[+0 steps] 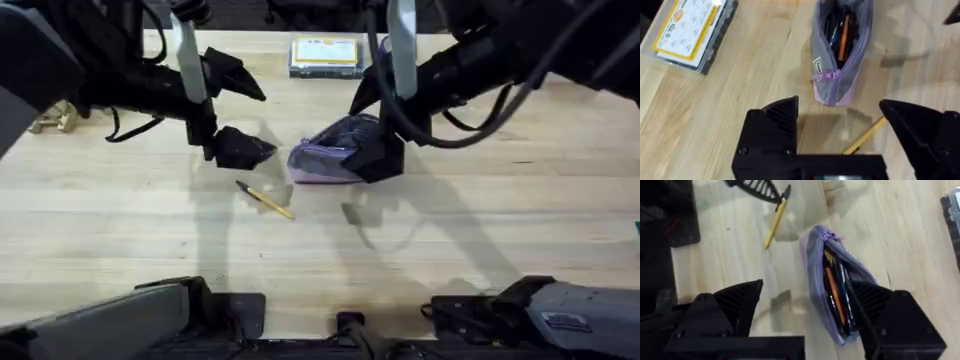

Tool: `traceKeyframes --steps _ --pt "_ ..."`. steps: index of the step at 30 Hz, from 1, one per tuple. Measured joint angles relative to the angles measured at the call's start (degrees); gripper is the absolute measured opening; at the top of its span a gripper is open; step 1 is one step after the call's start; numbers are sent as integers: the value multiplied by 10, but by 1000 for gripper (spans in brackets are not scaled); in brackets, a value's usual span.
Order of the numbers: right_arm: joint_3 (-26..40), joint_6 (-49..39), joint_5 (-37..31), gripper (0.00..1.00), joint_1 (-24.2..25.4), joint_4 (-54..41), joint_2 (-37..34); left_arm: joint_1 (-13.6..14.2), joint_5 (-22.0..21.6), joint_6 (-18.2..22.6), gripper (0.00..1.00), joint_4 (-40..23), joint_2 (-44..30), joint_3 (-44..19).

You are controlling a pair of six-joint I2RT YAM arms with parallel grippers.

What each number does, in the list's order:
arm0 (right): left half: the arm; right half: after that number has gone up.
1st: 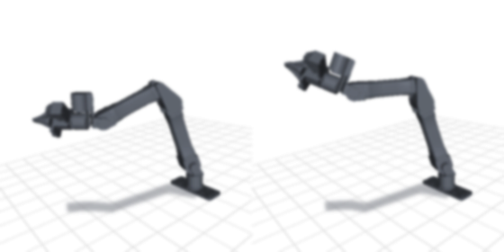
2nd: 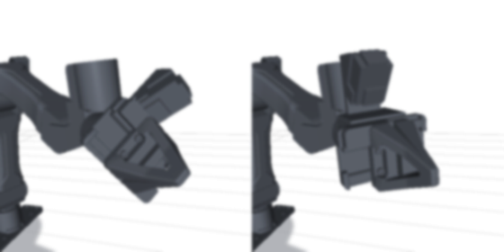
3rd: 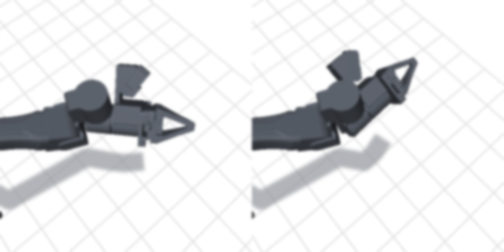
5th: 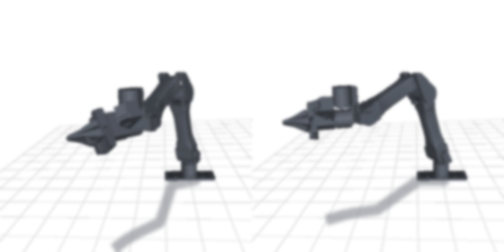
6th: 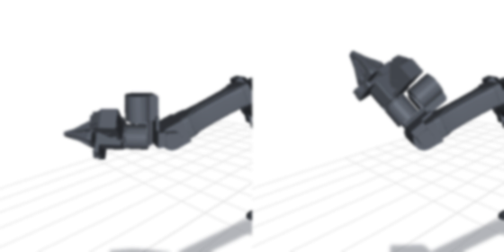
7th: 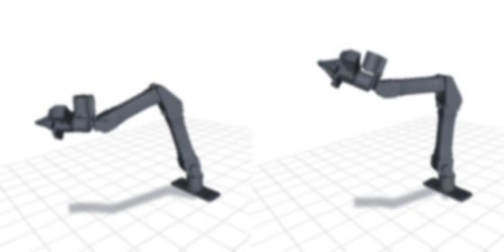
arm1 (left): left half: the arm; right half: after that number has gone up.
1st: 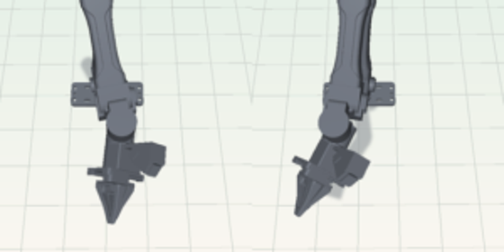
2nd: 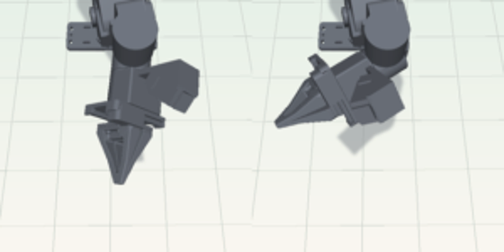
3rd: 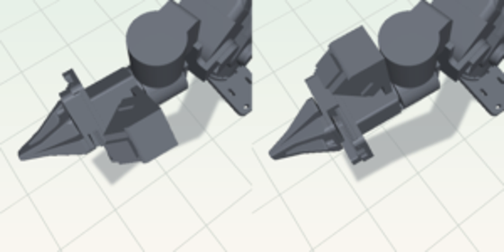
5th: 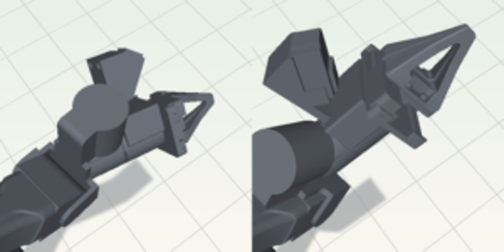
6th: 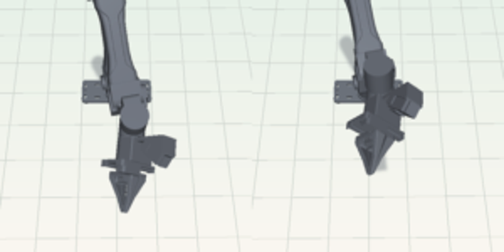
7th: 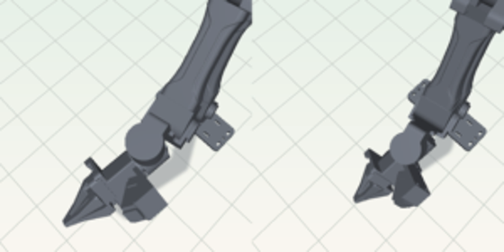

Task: Unzip the bag, pick up the pens from the table one at a time and place them inside, then zip the bag closed.

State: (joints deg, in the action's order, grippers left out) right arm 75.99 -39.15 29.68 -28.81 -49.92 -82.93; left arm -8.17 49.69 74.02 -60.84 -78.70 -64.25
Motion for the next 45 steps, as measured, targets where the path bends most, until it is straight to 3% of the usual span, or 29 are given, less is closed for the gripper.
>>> traceKeyframes --steps 11,12,16,20,24,28,32,37,39,40,45 --pt "0 37 2 997 -66 -6 42 -64 0 0 993 -29 0 -1" --pt "0 57 4 998 -91 -19 43 -92 -1 0 993 -50 0 -10" --pt "0 70 4 998 -113 -26 43 -137 -2 8 993 -60 0 -23" --pt "0 76 4 998 -121 -24 43 -184 -4 81 993 -100 0 -26" --pt "0 107 4 998 -122 -8 43 -209 -18 182 993 -142 0 -26" --pt "0 173 4 997 -122 20 42 -222 -48 261 993 -155 0 -26" --pt "0 230 2 998 -126 38 34 -224 -82 306 993 -154 0 -26" --pt "0 302 -65 998 -164 53 30 -224 -135 328 994 -135 0 -26" --pt "0 326 -107 998 -189 57 30 -224 -145 332 994 -132 0 -26" --pt "0 354 -156 998 -224 64 30 -224 -153 336 993 -130 0 -26" --pt "0 375 -196 998 -269 64 22 -224 -159 336 993 -130 0 -26"
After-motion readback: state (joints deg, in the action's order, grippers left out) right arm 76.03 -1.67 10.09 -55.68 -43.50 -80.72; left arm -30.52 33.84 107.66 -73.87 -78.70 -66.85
